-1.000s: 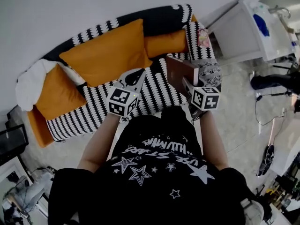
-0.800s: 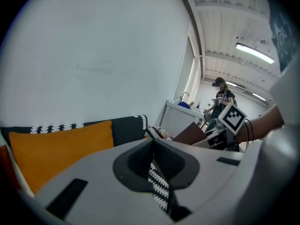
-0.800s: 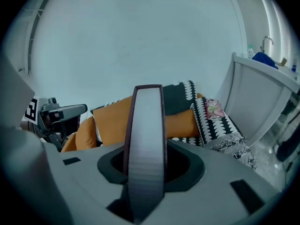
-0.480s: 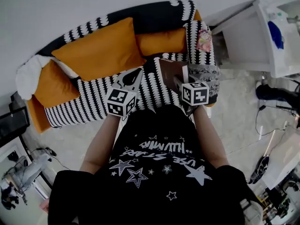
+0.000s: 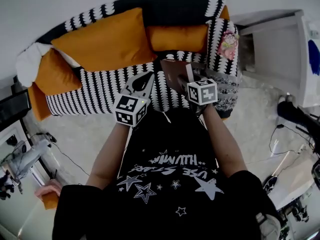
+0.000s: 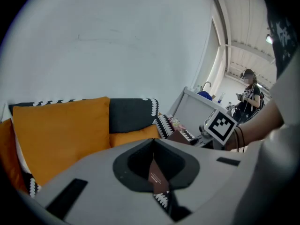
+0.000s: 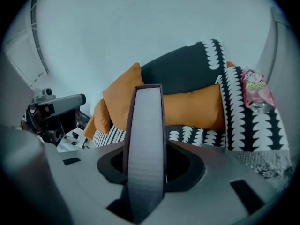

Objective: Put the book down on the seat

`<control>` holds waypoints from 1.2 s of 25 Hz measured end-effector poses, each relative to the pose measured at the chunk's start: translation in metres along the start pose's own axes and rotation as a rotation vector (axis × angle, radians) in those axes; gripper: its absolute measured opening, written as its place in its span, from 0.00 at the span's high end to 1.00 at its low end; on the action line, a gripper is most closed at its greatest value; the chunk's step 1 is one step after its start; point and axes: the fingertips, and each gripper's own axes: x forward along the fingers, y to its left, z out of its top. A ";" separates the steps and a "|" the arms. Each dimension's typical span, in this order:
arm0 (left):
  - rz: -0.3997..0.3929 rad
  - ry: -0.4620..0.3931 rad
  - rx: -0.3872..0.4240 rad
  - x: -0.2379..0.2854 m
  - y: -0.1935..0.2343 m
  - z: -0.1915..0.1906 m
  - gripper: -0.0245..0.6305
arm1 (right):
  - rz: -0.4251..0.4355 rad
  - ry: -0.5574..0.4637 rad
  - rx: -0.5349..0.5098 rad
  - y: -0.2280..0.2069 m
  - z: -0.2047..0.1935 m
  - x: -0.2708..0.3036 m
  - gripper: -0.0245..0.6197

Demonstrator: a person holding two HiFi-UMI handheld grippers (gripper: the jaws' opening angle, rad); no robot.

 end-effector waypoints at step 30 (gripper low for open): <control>-0.022 0.201 -0.079 0.067 0.028 -0.119 0.95 | 0.214 0.076 0.318 -0.028 -0.071 0.121 0.72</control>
